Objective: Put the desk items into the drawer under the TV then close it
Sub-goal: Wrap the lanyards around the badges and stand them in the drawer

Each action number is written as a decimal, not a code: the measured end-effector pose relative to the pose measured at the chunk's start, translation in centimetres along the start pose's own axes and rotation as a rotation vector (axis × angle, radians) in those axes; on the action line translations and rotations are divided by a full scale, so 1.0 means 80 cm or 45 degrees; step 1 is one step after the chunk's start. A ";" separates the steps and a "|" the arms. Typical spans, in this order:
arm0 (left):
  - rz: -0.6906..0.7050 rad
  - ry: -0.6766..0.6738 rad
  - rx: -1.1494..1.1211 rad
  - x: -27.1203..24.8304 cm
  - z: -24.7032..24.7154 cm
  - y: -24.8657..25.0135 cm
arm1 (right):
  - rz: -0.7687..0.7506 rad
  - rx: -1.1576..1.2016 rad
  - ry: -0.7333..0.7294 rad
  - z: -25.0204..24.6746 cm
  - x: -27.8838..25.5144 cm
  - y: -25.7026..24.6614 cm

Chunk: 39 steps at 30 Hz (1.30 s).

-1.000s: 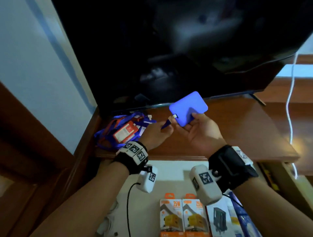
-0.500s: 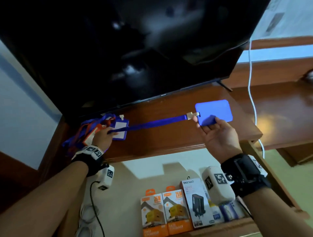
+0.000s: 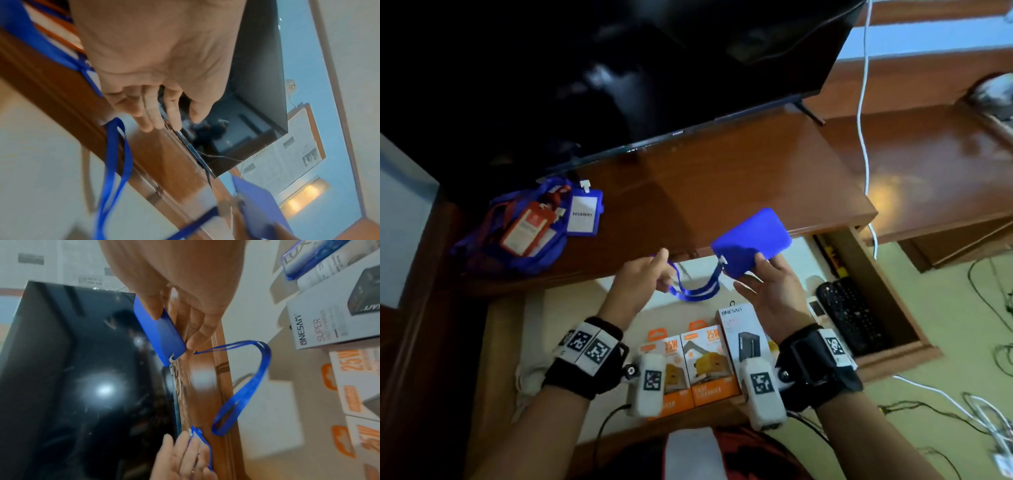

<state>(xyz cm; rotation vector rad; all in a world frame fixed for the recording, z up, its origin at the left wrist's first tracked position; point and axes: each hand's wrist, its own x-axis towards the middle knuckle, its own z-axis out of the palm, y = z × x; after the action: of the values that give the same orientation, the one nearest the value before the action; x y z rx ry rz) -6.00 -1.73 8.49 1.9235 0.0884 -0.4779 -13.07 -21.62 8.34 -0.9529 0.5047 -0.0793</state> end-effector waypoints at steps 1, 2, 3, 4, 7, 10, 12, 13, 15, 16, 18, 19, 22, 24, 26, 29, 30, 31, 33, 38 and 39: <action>-0.076 -0.113 -0.059 -0.013 0.008 0.005 | -0.017 -0.051 -0.018 0.002 -0.002 0.006; -0.145 -0.214 -0.082 -0.021 0.015 0.009 | -0.041 -0.106 -0.051 0.005 -0.004 0.010; -0.212 -0.300 -0.101 -0.027 0.019 0.014 | -0.078 -0.173 -0.078 0.008 -0.006 0.014; -0.276 -0.369 -0.132 -0.029 0.021 0.014 | -0.125 -0.260 -0.103 0.012 -0.009 0.015; -0.469 -0.475 -0.273 -0.032 0.017 0.019 | -0.283 -0.552 -0.212 0.025 -0.018 0.019; -0.545 -0.446 -0.430 -0.030 0.008 0.023 | -0.390 -0.703 -0.376 0.030 -0.024 0.031; -0.528 -0.444 -0.439 -0.030 0.002 0.022 | -0.415 -0.772 -0.459 0.028 -0.024 0.039; -0.498 -0.452 -0.420 -0.031 0.001 0.021 | -0.408 -0.779 -0.481 0.027 -0.023 0.040; -0.422 -0.431 -0.390 -0.030 0.001 0.014 | -0.363 -0.749 -0.496 0.026 -0.020 0.037; -0.387 -0.411 -0.373 -0.030 0.002 0.009 | -0.332 -0.706 -0.488 0.026 -0.018 0.034; -0.333 -0.384 -0.306 -0.029 0.002 0.005 | -0.298 -0.610 -0.409 0.028 -0.014 0.027; -0.306 -0.382 -0.245 -0.029 0.001 0.004 | -0.303 -0.591 -0.340 0.029 -0.011 0.024; -0.154 -0.458 0.012 -0.027 -0.009 0.009 | -0.341 -0.690 -0.207 0.035 -0.002 0.015; -0.046 -0.535 0.152 -0.027 -0.017 0.017 | -0.298 -0.713 -0.281 0.038 0.002 0.013; 0.045 -0.558 0.270 -0.024 -0.025 0.023 | -0.146 -0.652 -0.396 0.042 0.004 0.013; 0.111 -0.550 0.373 -0.019 -0.033 0.028 | 0.009 -0.641 -0.374 0.043 0.006 0.021; 0.115 -0.534 0.398 -0.019 -0.036 0.027 | 0.014 -0.650 -0.361 0.043 0.006 0.023; 0.112 -0.509 0.418 -0.018 -0.037 0.025 | 0.005 -0.657 -0.352 0.043 0.006 0.025; 0.072 -0.428 0.411 -0.017 -0.038 0.017 | -0.031 -0.669 -0.310 0.041 0.003 0.028; -0.070 -0.144 0.229 -0.012 -0.027 -0.002 | -0.185 -0.632 -0.184 0.043 -0.004 0.029; -0.084 -0.120 0.173 -0.013 -0.023 -0.002 | -0.180 -0.612 -0.182 0.046 -0.006 0.030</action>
<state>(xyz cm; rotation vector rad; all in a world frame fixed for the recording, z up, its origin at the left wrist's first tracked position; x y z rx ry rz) -6.44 0.12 9.34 2.0324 0.0598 -0.6321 -12.26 -17.29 8.32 -1.4540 0.3271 -0.0157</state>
